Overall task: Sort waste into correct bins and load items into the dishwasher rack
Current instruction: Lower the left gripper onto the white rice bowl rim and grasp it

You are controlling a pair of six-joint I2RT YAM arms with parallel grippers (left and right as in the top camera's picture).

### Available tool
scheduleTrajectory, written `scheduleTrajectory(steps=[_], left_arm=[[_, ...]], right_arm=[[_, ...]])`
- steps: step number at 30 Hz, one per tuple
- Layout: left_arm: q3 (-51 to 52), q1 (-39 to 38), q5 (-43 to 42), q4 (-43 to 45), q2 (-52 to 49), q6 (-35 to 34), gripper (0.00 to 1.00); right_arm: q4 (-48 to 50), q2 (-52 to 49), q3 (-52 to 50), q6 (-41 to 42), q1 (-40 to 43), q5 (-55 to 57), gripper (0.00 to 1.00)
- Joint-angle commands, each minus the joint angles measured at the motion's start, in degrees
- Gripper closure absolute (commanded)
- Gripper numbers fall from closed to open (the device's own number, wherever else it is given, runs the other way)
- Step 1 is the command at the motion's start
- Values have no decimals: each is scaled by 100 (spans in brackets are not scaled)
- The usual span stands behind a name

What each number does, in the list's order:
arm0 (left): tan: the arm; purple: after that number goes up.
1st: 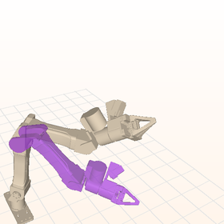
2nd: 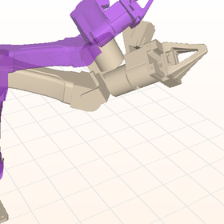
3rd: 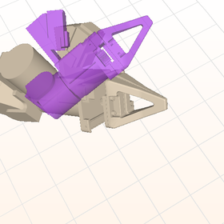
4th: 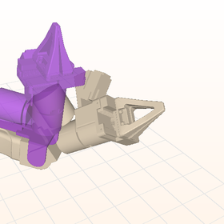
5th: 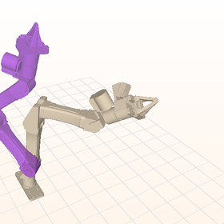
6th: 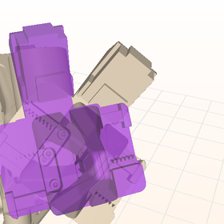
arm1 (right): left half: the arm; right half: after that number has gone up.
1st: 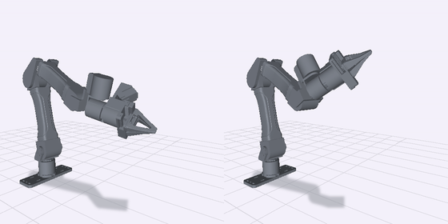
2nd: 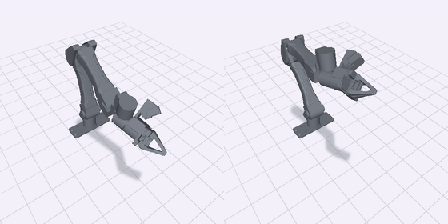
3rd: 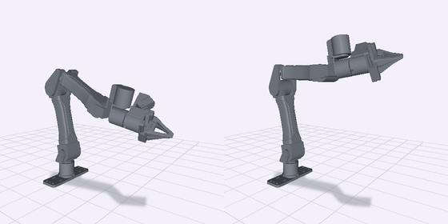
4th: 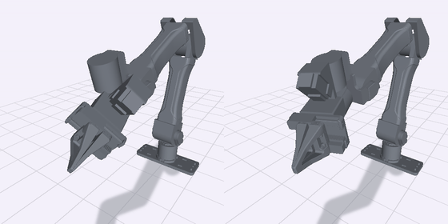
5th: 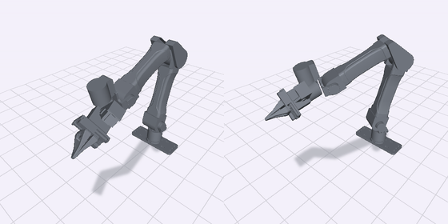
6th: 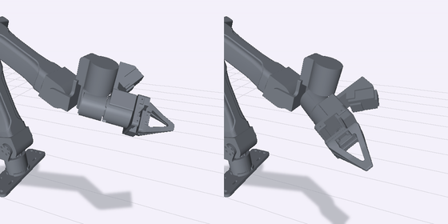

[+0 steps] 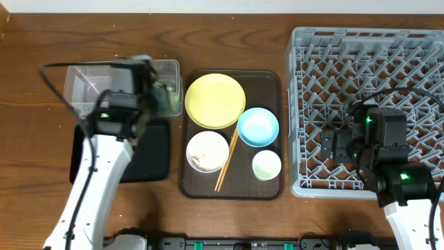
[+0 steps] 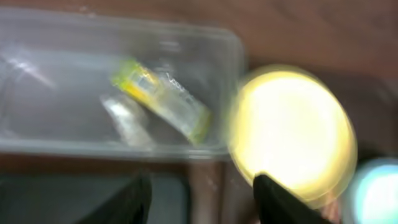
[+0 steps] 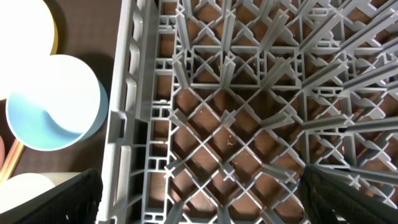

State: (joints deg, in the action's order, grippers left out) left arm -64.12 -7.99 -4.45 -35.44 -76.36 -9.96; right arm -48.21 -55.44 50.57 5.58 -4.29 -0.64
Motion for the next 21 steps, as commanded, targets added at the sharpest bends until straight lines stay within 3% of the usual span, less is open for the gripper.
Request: scheduleTrajectory(steps=[1, 12, 21], left_arm=[[-50, -542, -396, -380, -223, -509, 44], [-50, -2297, -393, -588, -1506, -1847, 49], [-50, -2942, -391, -575, -2424, -1910, 55]], right_arm=[[0, 2, 118, -50, 74, -22, 1], [-11, 2, 118, -50, 74, -24, 1], [-26, 2, 118, -50, 74, -24, 1]])
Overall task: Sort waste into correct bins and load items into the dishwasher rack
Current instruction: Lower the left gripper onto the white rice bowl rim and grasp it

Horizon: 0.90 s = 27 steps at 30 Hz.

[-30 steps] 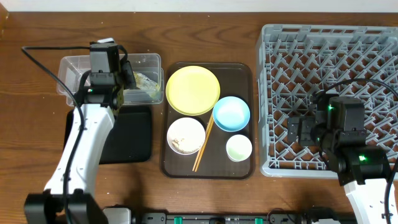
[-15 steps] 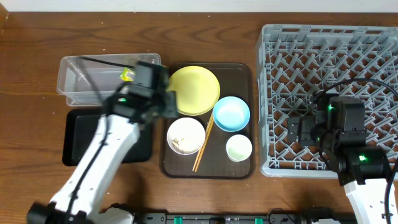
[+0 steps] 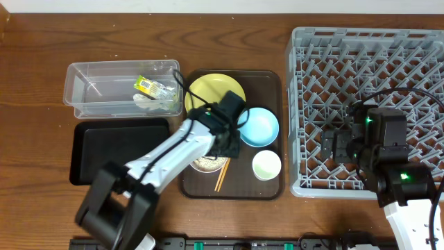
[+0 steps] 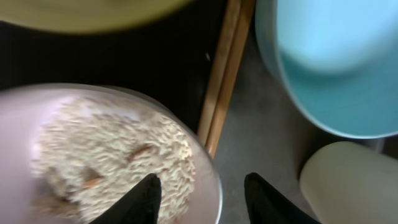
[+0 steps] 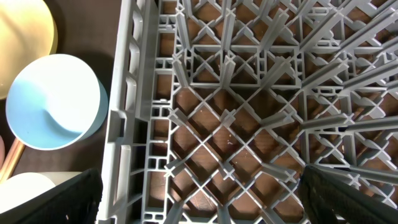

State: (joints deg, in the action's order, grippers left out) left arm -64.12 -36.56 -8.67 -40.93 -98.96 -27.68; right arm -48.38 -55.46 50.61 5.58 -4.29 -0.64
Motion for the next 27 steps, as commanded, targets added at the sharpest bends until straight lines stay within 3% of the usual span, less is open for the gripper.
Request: scheduleTrajectory(steps=[1, 5, 11, 14, 16, 27], left_arm=[[-50, -116, 31, -22, -227, -138, 58], [-50, -168, 33, -11, -389, -138, 66], [-50, -168, 138, 2, -413, -138, 85], [-50, -168, 138, 0, -413, -138, 86], [-50, -175, 136, -9, -413, -140, 93], [-50, -205, 227, -42, -413, -164, 94]], right_arm=[[-9, 4, 114, -50, 74, -24, 1], [-9, 4, 114, -50, 74, -24, 1], [-9, 4, 114, -50, 74, -24, 1], [-11, 4, 114, -50, 74, -24, 1], [-11, 4, 114, -50, 74, -24, 1], [-31, 7, 114, -50, 74, -24, 1]])
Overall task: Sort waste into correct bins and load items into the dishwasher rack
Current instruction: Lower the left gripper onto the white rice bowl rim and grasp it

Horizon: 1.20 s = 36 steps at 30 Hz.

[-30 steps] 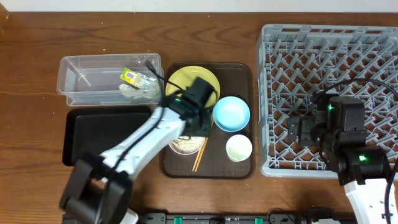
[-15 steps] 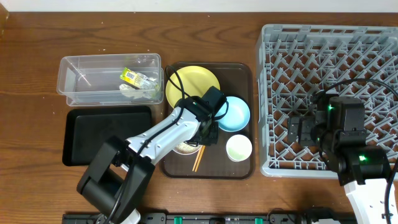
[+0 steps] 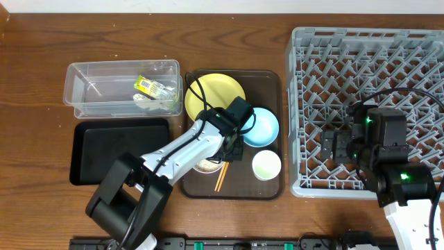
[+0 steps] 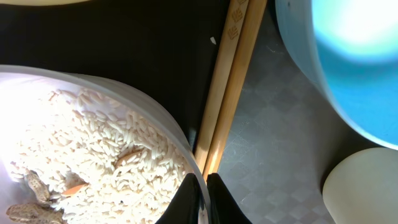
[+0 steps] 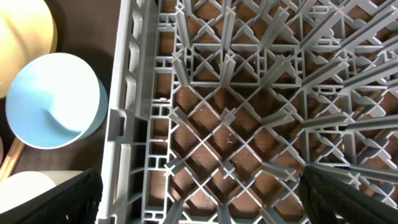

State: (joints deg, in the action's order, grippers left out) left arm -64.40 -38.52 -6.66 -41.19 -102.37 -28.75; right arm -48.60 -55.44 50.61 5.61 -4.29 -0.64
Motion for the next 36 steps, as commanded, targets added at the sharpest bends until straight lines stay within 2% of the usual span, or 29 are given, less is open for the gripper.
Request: scheduleTrajectory(steps=[1, 5, 18, 30, 32, 36], left_arm=[[-22, -9, 26, -13, -72, -103, 94], [20, -9, 26, -7, -72, -356, 91], [157, -66, 308, 28, -74, -352, 83], [236, -149, 455, 31, -74, -354, 83], [284, -149, 457, 42, -74, -354, 76], [356, -149, 457, 52, -74, -354, 76]], right_arm=[[-9, 4, 114, -52, 74, -24, 1], [-9, 4, 114, -52, 74, -24, 1], [-9, 4, 114, -52, 74, -24, 1], [-7, 4, 114, -52, 74, -24, 1], [-9, 4, 114, -52, 74, -24, 1], [-9, 4, 114, -52, 74, -24, 1]])
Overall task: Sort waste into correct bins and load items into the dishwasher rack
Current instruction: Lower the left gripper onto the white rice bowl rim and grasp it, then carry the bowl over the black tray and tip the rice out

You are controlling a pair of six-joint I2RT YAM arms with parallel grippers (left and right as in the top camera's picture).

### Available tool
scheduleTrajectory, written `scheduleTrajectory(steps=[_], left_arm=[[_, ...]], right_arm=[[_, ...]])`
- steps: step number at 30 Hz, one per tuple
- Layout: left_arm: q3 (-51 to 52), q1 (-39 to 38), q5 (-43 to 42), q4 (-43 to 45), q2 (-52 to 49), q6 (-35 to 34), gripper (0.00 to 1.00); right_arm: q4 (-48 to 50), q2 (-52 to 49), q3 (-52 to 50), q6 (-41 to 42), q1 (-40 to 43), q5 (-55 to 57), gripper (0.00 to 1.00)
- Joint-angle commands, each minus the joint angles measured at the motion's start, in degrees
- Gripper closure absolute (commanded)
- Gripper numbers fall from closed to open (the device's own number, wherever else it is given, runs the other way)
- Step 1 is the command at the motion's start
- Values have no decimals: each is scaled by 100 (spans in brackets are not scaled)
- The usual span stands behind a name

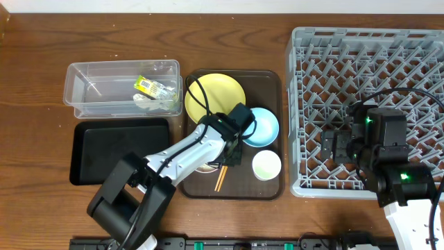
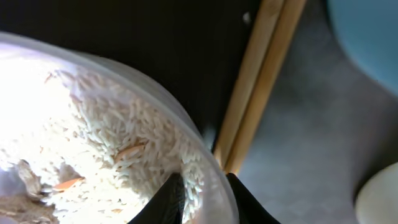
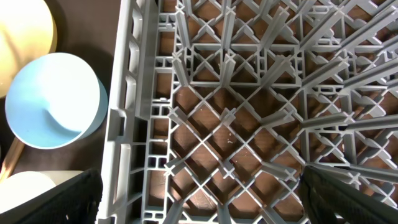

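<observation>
On the brown tray (image 1: 272, 189), a white bowl of rice leftovers (image 2: 93, 137) has my left gripper (image 2: 204, 182) shut on its right rim, one finger inside and one outside. From overhead the left gripper (image 1: 226, 155) and arm hide most of that bowl (image 1: 202, 167). Wooden chopsticks (image 2: 261, 81) lie just right of it. A yellow plate (image 1: 211, 96), a blue bowl (image 1: 263, 129) and a small pale cup (image 1: 266, 165) share the tray. My right gripper (image 3: 199, 199) hangs open over the grey dishwasher rack (image 1: 368, 62), holding nothing.
A clear bin (image 1: 97, 90) at the back left holds a yellow-green wrapper (image 1: 147, 85) and other clear waste. A black tray (image 1: 114, 149) lies in front of it. The rack's left wall (image 3: 127, 124) stands next to the blue bowl (image 3: 53, 102).
My left gripper still clamps the rice bowl's rim, and its wrist view has drawn closer, with the chopsticks shifted right. The right arm has not moved.
My left gripper was open over the clear bin with the wrapper lying inside. Then it hung open over the rice bowl on the tray. After that it was shut on the bowl's rim, where it remains. The right gripper stayed open over the rack throughout.
</observation>
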State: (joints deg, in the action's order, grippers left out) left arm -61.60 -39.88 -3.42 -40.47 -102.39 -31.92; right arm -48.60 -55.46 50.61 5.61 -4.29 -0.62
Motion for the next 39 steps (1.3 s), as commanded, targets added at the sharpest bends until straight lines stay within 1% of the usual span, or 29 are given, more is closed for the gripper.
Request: scheduleTrajectory(steps=[1, 3, 5, 6, 8, 12, 16, 22, 27, 30, 34, 36, 39], left_arm=[[76, -13, 133, -20, -72, -35, 76], [76, -13, 133, -20, -72, -37, 76], [76, -13, 131, -24, -72, -37, 81], [76, -13, 131, -24, -72, -37, 87], [72, -13, 131, -24, -70, -35, 93], [-48, -13, 131, -184, -37, -33, 95], [-155, -11, 131, -330, 149, -31, 94], [-175, -4, 133, -407, 778, 39, 94], [-175, 44, 133, -431, 1475, 457, 94], [-175, 293, 131, -487, 1910, 645, 94], [-175, 914, 118, -706, 2312, 745, 94], [-175, 1331, -105, -807, 2426, 1049, 94], [-173, 2002, -671, -925, 2459, 1530, 94]], right_arm=[[-9, 7, 114, -52, 74, -26, 1], [-9, 7, 114, -52, 74, -26, 1], [-9, 7, 114, -52, 74, -26, 1], [-9, 7, 114, -52, 74, -26, 1], [-9, 7, 114, -52, 74, -26, 1], [-13, 7, 114, -52, 74, -26, 1], [-11, 7, 114, -52, 74, -26, 1], [-31, 7, 114, -52, 74, -26, 1], [-31, 7, 114, -52, 74, -26, 1], [-35, 7, 114, -52, 74, -26, 1], [-35, 7, 114, -52, 74, -26, 1], [-35, 7, 114, -52, 74, -26, 1], [-35, 7, 114, -52, 74, -26, 1]])
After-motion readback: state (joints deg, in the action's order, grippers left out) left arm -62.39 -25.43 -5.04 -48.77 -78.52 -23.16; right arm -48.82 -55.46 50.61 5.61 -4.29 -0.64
